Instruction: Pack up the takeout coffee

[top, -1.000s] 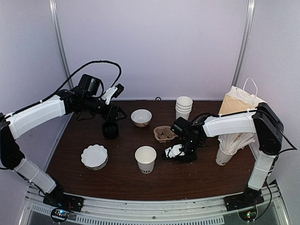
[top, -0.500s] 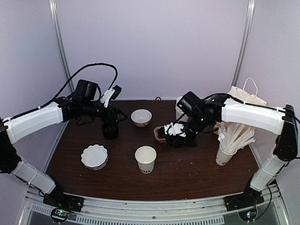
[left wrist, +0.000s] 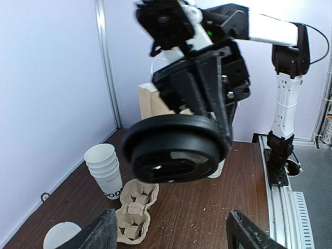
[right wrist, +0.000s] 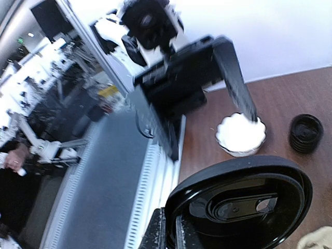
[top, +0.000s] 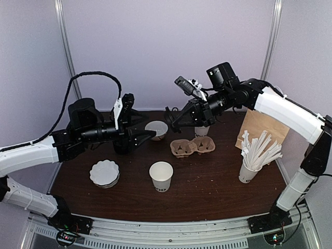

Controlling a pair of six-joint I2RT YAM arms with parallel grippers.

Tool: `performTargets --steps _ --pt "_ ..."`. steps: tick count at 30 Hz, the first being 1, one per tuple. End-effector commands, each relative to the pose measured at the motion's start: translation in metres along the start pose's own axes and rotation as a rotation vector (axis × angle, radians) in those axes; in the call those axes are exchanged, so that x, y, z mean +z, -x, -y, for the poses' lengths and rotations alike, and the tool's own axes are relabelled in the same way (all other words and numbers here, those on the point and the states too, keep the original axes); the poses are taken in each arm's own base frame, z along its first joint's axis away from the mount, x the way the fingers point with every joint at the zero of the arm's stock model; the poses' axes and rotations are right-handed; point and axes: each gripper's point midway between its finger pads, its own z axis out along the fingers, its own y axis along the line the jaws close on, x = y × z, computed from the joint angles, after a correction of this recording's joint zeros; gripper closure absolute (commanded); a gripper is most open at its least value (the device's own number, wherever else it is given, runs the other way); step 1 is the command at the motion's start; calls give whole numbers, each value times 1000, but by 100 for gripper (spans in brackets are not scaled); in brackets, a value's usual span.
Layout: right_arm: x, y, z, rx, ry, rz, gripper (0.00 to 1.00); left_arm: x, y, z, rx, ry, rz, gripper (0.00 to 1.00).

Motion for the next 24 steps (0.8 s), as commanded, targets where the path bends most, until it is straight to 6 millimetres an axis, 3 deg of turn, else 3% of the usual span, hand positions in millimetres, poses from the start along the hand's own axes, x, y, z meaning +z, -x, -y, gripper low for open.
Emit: performTargets --steps 1,6,12,14,15,24 --pt "0 26 -24 130 217 97 97 13 23 17 170 -6 76 24" --pt "-1 23 -26 143 224 102 97 26 23 30 196 -38 70 23" --pt "-2 24 -28 148 233 110 96 33 27 29 259 36 85 22" --pt "-2 25 -28 151 240 113 96 34 27 28 263 45 90 4" --pt "-2 26 -28 155 242 114 96 34 27 28 264 50 91 3" --pt "-1 28 -26 174 260 128 96 28 25 23 318 116 62 6"
